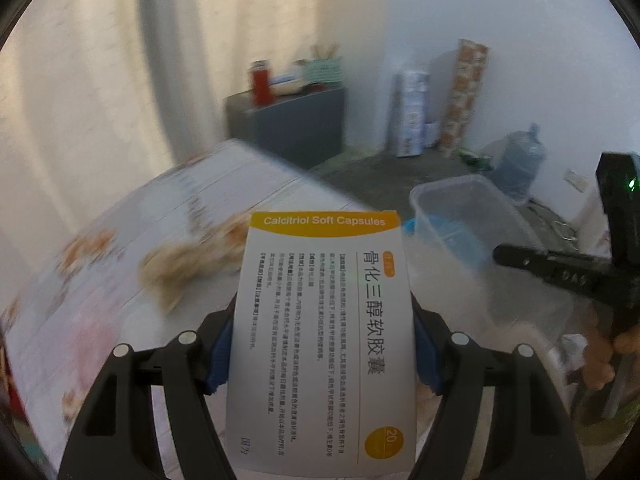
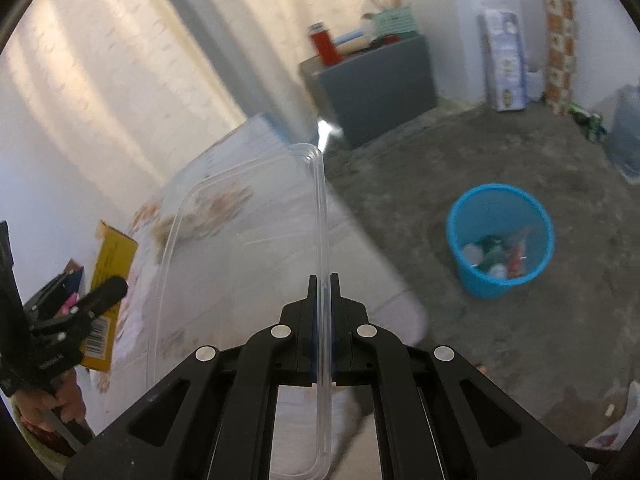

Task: Collect trash
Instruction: 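Carry the box and tray over the blue wastebasket with both tools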

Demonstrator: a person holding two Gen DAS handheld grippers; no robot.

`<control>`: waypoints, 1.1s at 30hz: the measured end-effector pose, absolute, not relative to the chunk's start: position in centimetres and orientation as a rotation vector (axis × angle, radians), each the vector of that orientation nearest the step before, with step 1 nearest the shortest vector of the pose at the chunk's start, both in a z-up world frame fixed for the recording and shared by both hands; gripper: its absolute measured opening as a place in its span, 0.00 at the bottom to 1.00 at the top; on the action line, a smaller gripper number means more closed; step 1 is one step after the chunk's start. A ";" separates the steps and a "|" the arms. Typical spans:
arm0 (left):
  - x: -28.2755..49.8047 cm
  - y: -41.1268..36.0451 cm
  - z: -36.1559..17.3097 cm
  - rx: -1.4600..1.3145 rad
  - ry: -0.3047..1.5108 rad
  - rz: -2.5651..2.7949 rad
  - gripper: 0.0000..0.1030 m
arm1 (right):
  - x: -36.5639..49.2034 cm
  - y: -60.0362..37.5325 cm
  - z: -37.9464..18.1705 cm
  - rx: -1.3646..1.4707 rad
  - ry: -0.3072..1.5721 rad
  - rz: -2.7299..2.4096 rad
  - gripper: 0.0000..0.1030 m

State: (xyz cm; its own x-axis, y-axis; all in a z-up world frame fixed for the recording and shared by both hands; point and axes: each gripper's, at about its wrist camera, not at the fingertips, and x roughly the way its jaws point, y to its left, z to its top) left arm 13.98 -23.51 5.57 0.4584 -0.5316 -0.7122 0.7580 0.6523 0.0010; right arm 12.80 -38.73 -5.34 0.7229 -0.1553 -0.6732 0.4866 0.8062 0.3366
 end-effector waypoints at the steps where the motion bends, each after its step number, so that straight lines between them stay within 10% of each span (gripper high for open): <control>1: 14.0 -24.9 5.8 0.346 0.741 -0.840 0.68 | 12.2 -39.8 -5.1 0.528 0.670 -0.398 0.02; 15: 14.3 -47.4 1.5 0.499 0.932 -1.085 0.68 | 6.7 -53.4 -7.8 0.575 0.703 -0.693 0.02; 33: 19.1 -67.7 -17.5 0.749 1.331 -0.864 0.68 | 8.4 -67.9 -22.6 0.761 0.908 -0.797 0.02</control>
State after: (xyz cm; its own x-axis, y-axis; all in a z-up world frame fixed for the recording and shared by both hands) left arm 19.09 -67.68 -17.54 0.0327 -0.1013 -0.9943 0.8669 0.4979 -0.0222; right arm 8.43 -67.86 -22.60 0.3863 -0.2618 -0.8844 0.8429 0.4895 0.2233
